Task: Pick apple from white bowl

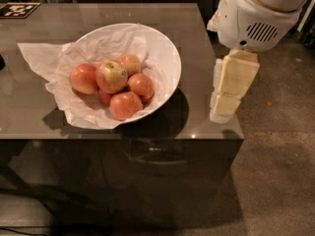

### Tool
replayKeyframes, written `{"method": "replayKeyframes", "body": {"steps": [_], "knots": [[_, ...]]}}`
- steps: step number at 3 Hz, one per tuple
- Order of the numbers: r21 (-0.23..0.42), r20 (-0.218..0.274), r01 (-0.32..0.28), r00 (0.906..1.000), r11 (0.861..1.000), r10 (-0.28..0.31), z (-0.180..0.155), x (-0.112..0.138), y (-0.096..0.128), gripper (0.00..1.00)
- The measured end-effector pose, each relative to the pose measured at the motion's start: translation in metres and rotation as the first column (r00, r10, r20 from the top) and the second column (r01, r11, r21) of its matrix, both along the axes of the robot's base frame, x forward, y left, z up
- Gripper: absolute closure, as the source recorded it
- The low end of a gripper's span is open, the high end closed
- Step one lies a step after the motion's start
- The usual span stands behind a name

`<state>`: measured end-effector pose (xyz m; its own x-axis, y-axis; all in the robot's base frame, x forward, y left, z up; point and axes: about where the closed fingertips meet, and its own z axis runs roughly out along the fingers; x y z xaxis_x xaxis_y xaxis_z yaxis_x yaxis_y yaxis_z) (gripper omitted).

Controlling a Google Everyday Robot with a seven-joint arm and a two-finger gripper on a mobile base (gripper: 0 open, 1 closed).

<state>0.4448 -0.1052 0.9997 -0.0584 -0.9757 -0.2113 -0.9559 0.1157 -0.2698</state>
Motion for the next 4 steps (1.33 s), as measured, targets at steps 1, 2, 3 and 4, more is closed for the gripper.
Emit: {"method": "replayKeyframes", "body": {"steps": [1,2,3,4], "knots": [[0.040,0.003,-0.065,0.9979,0.997,0.065,0.016,0.005,0.037,0.00],[0.049,0.013,-0.143,0.9896,0.988,0.143,0.032,0.010,0.084,0.00],[0.055,0.032,-0.146,0.9890,0.988,0.145,0.038,0.009,0.087,0.00],[0.061,0.039,-0.146,0.9889,0.987,0.144,0.033,0.022,0.104,0.00]]}}
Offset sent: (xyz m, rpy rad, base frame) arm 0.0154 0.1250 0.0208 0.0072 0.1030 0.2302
